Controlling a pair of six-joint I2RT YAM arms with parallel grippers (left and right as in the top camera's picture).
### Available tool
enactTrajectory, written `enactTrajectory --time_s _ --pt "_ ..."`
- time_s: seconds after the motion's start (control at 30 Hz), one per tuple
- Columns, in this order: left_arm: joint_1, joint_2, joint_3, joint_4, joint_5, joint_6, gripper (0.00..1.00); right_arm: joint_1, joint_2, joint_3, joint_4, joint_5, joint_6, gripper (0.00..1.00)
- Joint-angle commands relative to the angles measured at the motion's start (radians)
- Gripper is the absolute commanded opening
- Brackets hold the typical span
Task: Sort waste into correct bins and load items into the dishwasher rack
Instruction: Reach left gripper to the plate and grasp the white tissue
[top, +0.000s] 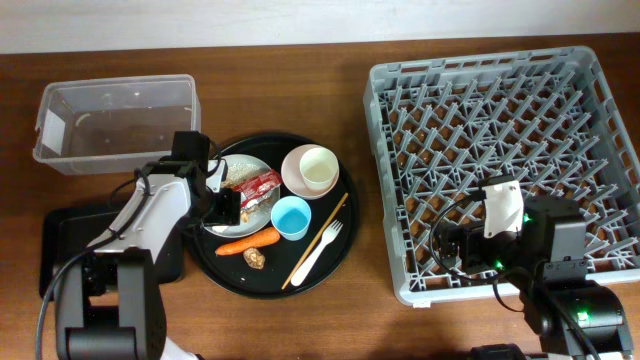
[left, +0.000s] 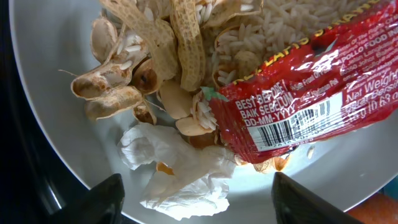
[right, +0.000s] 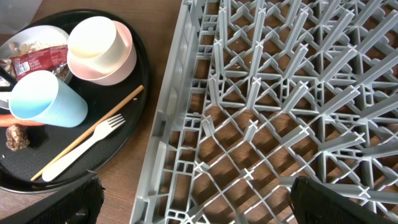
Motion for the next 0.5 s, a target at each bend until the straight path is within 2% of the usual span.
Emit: enactTrajectory --time_s 0.0,0.03,0.1,0.33,0.47 --pt "-0.002 0.007 0.007 0.004 0.019 0.008 0.67 0.006 -0.003 0.026 0.003 -0.002 0.005 0.99" --pt "-0.001 0.007 0.007 0.002 0.019 0.008 0.58 0.006 -0.003 0.026 0.003 -0.002 0.004 0.99" --pt "-0.001 0.007 0.007 0.000 0.019 0.008 0.48 0.006 -0.003 0.026 0.003 -0.002 0.005 0.99" --pt "-0.001 0.007 0.007 -0.029 0.019 0.008 0.44 0.006 -0.003 0.026 0.003 -0.002 0.005 0.99" --pt "-0.001 0.007 0.007 -0.043 0.019 0.008 0.34 0.006 -0.003 0.026 0.003 -0.002 0.005 0.99"
